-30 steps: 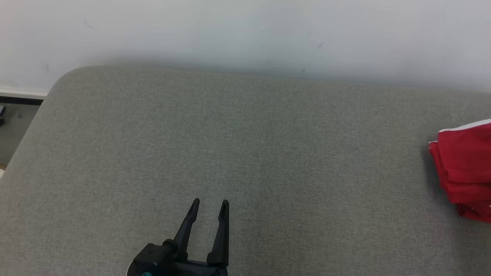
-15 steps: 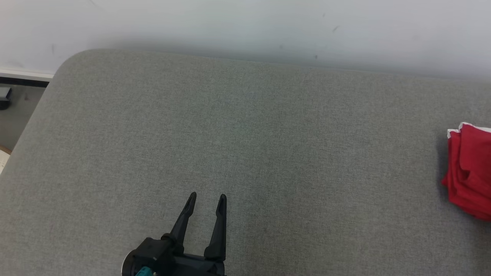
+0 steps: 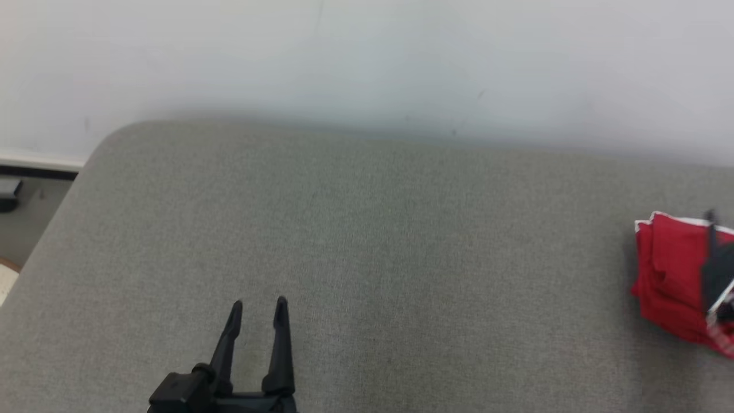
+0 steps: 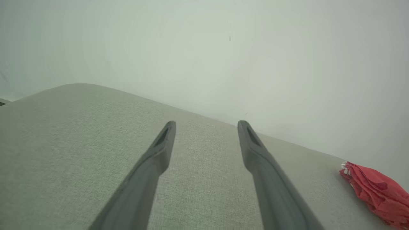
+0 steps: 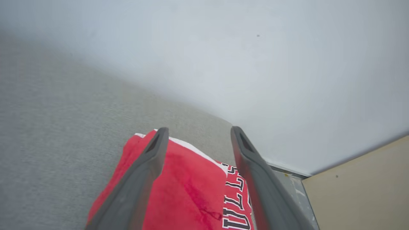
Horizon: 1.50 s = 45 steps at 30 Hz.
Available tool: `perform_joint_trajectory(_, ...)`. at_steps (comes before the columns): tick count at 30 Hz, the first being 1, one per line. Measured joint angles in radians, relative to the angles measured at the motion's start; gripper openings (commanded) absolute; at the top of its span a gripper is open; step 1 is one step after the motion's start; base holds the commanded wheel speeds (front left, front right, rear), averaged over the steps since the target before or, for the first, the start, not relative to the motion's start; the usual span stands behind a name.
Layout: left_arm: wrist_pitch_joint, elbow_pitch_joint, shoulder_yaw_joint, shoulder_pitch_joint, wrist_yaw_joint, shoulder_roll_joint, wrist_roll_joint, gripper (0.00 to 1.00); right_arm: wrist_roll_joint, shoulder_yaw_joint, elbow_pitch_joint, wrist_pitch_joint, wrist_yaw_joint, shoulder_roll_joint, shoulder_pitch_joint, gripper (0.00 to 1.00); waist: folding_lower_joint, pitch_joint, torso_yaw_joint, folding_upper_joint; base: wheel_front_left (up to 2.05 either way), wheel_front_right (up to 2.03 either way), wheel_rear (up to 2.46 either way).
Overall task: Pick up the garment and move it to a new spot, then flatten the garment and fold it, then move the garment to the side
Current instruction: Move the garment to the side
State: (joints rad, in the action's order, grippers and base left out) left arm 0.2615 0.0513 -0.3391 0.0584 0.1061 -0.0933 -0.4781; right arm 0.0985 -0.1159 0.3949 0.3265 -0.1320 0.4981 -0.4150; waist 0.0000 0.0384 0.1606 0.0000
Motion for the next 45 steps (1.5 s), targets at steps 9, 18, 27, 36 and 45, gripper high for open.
perform_joint_trajectory(9,0.001,0.049,0.057,-0.026,0.002,-0.011,0.045,1.0,-0.094,-0.077,-0.362,-0.104,0.0,-0.258,0.258,1.0,-0.0002,-0.094,-0.011,-0.0002,0.0,0.0,0.0)
perform_joint_trajectory(18,0.001,0.066,0.088,-0.038,-0.113,-0.016,0.121,1.0,-0.217,-0.088,-0.446,-0.217,0.0,-0.399,0.396,1.0,-0.0002,-0.15,-0.032,-0.0002,0.0,0.0,0.0)
perform_joint_trajectory(27,0.001,0.08,0.192,-0.083,-0.202,-0.01,0.145,1.0,-0.292,-0.034,-0.337,-0.321,0.0,-0.427,0.465,1.0,-0.0001,-0.18,-0.083,-0.0002,0.0,0.0,0.0)
perform_joint_trajectory(36,0.001,0.112,0.259,-0.098,-0.222,0.001,0.188,1.0,-0.316,0.039,-0.296,-0.366,0.0,-0.433,0.503,1.0,0.0,-0.196,-0.129,-0.0001,0.0,0.0,0.0)
perform_joint_trajectory(45,0.001,0.148,0.299,-0.101,-0.23,0.015,0.199,1.0,-0.326,0.085,-0.272,-0.381,0.0,-0.442,0.517,1.0,0.0,-0.2,-0.133,-0.0001,0.0,0.0,0.0)
